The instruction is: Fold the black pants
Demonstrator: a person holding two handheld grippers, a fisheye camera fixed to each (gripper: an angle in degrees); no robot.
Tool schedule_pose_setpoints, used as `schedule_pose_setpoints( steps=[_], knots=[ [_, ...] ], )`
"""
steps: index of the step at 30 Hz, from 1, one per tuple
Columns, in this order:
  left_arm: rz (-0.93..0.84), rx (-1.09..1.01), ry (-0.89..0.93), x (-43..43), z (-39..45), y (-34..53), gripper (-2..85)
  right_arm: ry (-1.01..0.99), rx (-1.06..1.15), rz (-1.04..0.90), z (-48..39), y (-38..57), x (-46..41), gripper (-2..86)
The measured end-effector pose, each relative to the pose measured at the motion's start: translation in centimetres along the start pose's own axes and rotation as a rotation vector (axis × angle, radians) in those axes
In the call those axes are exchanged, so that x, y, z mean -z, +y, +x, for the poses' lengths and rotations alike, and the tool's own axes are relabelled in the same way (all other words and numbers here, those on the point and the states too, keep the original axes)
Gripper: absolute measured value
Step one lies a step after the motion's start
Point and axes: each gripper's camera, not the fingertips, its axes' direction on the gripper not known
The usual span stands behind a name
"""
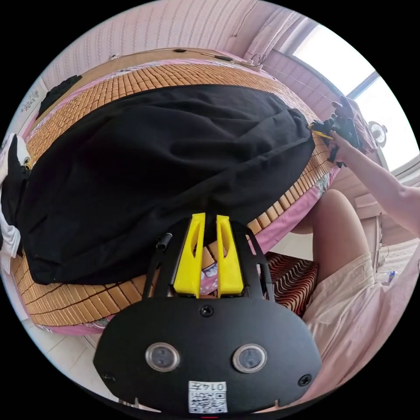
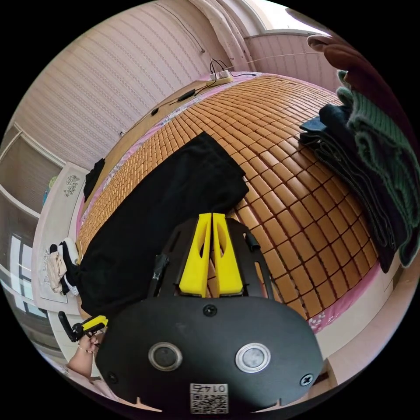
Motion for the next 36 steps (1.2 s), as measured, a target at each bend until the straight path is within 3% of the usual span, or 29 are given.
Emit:
schedule_pose_setpoints(
  steps=[7,13,19,25,29,33,36],
  knots=[
    [0.055,-0.020,-0.025,0.4,0.8,0.4,-0.9,-0.178,0.171,0.133,-0.8,0.4,7.4,0.0],
    [0.211,-0.189,0.027,4.2,3.0,2.3,-1.0,-0.112,0.211,0.228,2.1,6.7,15.8,0.0],
    [0.080,-0.249,0.057,1.7,3.8,4.9,-1.0,0.041,-0.182,0.007,12.0,15.6,13.6,0.4],
    [0.047,-0.276,0.026,1.0,5.2,5.5,-0.7,0.091,-0.142,-0.009,11.0,15.9,11.9,7.3],
    [0.142,-0.222,-0.069,1.9,5.4,4.6,0.7,0.113,-0.139,0.003,10.3,13.7,10.3,10.1],
    [0.148,-0.250,-0.139,0.7,6.0,1.8,8.1,0.058,-0.152,-0.078,9.4,12.0,8.1,2.9],
    [-0.036,-0.263,-0.170,-3.2,6.1,-0.5,9.3,-0.002,-0.122,-0.074,8.2,11.7,8.2,0.6]
  ],
)
